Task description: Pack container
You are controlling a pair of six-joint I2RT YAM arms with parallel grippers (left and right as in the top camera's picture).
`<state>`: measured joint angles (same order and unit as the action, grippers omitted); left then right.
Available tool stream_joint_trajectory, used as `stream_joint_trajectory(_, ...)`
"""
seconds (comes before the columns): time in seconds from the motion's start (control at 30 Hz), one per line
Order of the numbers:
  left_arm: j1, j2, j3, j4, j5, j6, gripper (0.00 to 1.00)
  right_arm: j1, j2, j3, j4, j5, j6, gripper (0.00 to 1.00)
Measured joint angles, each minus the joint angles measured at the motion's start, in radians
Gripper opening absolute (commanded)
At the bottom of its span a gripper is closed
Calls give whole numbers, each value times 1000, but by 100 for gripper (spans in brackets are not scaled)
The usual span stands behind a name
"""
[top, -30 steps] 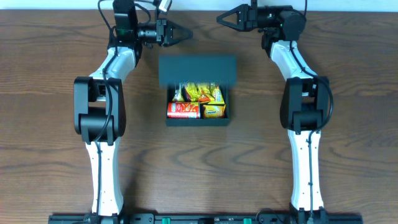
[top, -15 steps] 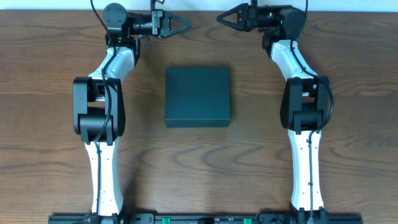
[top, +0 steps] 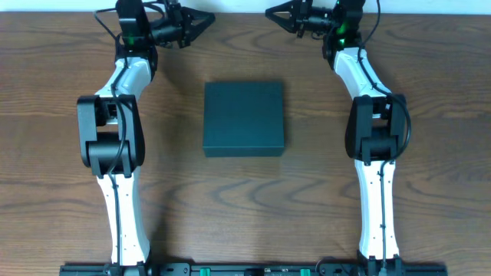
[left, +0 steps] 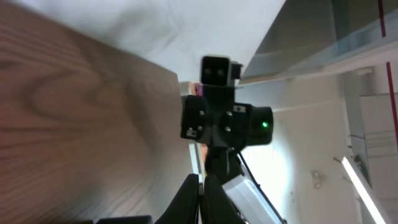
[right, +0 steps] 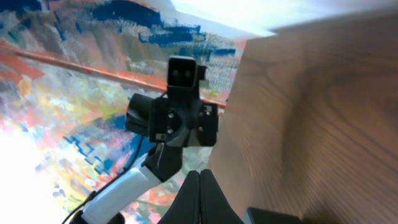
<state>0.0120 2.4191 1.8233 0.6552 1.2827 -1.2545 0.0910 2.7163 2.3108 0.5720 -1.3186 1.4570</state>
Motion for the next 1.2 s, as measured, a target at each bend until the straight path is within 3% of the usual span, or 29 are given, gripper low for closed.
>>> stream_joint_trajectory(0.27, -5, -33, 143, 6, -3, 14, 6, 3, 0, 356, 7, -44, 34, 2)
stream_joint_trajectory(0.43, -6, -151, 152, 6, 59, 30, 6, 3, -2, 521, 29, -135, 109, 2)
stream_joint_trajectory(0.63, -27, -333, 161, 10, 194, 48, 7, -5, -3, 700, 177, -212, 263, 2)
stream_joint_trajectory(0.8, -44, -454, 164, 137, 223, 52, 8, -39, -53, 801, 225, -218, 315, 2)
stream_joint_trajectory(0.93, -42, -547, 171, 202, 240, 60, 8, -42, -149, 804, 248, -211, 240, 2)
stream_joint_trajectory(1.07, -42, -571, 180, 209, 261, 82, 7, -14, -229, 822, 247, -188, 40, 2)
stream_joint_trajectory(1.2, -40, -555, 179, 183, 275, 87, 8, 17, -257, 798, 119, -191, -135, 1)
